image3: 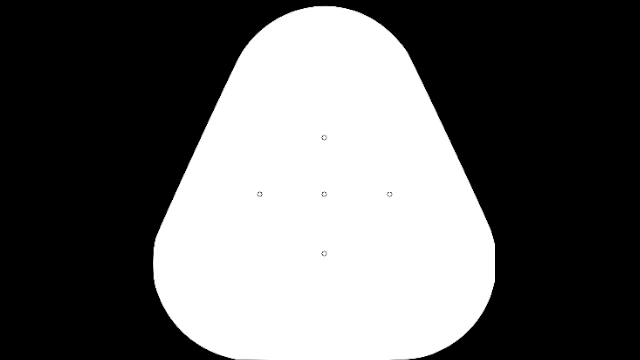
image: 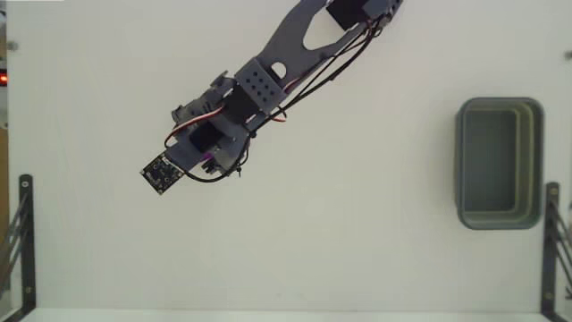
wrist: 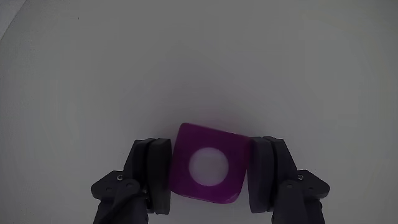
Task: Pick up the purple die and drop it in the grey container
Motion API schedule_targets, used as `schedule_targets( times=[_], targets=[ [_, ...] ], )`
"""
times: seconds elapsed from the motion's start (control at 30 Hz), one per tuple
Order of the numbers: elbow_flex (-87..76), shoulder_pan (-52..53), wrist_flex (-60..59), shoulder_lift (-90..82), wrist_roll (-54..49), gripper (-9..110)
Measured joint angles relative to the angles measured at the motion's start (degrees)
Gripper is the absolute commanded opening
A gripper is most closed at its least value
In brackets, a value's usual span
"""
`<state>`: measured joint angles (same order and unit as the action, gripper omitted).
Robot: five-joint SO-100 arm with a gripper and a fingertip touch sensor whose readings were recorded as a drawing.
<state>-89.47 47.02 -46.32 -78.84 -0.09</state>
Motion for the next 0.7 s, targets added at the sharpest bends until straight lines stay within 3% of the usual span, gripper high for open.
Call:
schedule_targets(
  times=[0.7],
  targets=[
    [0.0,0.0,0.0,0.0,0.0,65]
  ],
)
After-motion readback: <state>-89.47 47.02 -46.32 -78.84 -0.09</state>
